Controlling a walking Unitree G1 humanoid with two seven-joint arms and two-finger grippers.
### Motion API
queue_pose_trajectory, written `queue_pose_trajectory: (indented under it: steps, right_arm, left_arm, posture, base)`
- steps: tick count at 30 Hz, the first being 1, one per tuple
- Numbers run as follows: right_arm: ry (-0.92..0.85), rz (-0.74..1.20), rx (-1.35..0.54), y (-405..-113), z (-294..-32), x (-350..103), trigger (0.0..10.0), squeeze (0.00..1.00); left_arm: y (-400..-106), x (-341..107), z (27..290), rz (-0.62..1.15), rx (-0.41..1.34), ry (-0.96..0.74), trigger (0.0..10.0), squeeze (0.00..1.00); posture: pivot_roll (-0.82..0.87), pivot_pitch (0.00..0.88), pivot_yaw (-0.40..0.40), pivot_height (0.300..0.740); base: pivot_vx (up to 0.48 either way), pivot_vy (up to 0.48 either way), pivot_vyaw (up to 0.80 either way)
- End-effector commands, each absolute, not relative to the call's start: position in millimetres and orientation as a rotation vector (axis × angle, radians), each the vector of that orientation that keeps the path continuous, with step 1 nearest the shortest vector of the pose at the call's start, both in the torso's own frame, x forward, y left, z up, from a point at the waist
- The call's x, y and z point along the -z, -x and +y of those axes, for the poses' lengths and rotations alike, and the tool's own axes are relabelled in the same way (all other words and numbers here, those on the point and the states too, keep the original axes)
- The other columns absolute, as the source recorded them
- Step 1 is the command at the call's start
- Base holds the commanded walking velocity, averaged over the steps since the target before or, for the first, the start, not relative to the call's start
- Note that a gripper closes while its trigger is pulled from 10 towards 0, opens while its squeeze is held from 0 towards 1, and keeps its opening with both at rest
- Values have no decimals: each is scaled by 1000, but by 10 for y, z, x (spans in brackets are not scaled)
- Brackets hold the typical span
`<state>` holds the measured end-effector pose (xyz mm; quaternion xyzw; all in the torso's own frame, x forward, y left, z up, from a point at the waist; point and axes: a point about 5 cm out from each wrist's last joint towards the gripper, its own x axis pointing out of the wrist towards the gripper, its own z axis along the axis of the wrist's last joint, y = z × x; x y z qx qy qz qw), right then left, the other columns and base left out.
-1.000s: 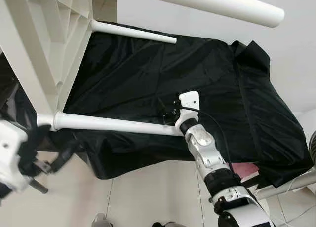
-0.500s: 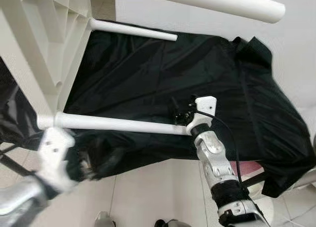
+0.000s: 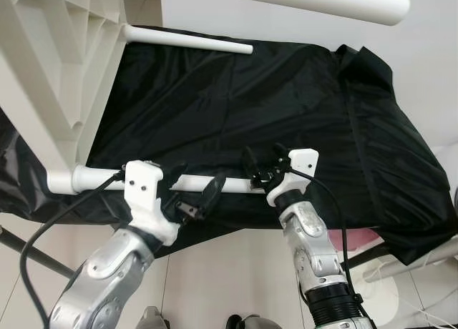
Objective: Building children table
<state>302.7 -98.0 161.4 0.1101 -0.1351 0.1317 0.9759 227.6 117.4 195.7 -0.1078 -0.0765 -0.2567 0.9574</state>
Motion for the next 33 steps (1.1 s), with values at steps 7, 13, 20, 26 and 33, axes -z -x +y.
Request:
queue_pose_trajectory:
  steps: [7, 13, 20, 26, 33]
  right_arm:
    - [-228, -246, -214, -2949, -970, -1561, 10000, 0]
    - [-217, -159, -167, -2786, -873, -1500, 10000, 0]
    - [-273, -163, -238, -2716, -739, -1522, 10000, 0]
    - [-273, -196, -247, -2746, -663, -1570, 10000, 0]
    - [-242, -226, -243, -2811, -590, -1638, 10000, 0]
  left_arm:
    - [-2379, -1836, 1204, -114, 374, 216, 10000, 0]
    - [-2458, -1760, 1155, -126, 133, 252, 10000, 0]
    - [-2473, -1758, 1202, -128, 72, 306, 10000, 0]
    - [-2486, -1811, 1235, -149, 94, 249, 10000, 0]
    - [-2518, -1895, 1205, -192, 138, 184, 10000, 0]
  posture:
    - [123, 101, -105, 740]
    - [149, 107, -116, 740]
    - [205, 116, -104, 740]
    - [262, 103, -84, 740]
    - [274, 91, -86, 740]
  base:
    - [0, 0, 0]
    - [0, 0, 0]
    - [0, 0, 0]
    - [0, 0, 0]
    - [0, 0, 0]
